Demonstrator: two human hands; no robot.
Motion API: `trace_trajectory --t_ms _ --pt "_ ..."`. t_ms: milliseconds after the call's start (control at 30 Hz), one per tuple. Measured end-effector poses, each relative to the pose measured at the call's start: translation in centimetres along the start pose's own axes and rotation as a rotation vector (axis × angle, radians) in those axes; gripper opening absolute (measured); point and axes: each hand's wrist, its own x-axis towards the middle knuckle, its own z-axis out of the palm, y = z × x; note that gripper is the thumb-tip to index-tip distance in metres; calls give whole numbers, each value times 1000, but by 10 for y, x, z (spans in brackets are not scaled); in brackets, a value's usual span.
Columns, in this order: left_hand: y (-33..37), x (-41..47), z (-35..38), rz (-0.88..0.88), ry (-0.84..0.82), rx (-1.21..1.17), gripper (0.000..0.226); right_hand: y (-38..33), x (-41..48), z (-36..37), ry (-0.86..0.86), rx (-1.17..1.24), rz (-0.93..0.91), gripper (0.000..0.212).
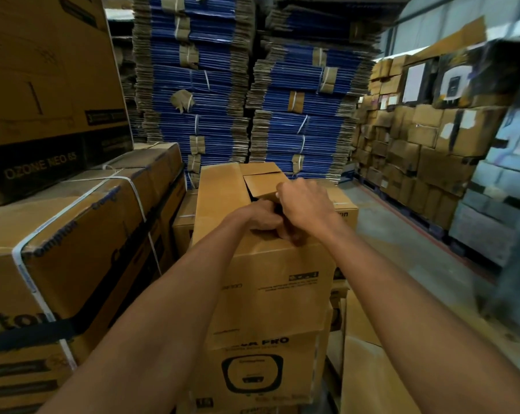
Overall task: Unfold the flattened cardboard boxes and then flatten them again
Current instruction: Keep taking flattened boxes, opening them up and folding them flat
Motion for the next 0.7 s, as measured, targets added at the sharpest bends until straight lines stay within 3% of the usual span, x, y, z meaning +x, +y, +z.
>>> trace_trajectory --t_ms 133,300,367,500,600,700 --pt "16 -14 -5 -79 84 113 112 10 7 -13 4 101 98 20" --pt "17 -30 3 -51 298 129 102 23 16 -35 -24 162 217 18" --pt "16 -37 3 -16 363 101 102 26 18 -43 -51 156 227 29" --pt "28 -52 -13 181 561 187 96 41 29 -34 -58 151 281 19" --pt "30 -69 -42 199 510 264 77 49 38 -28 -89 402 307 24" --pt "18 -84 -49 202 571 313 71 53 37 -33 -196 658 310 29"
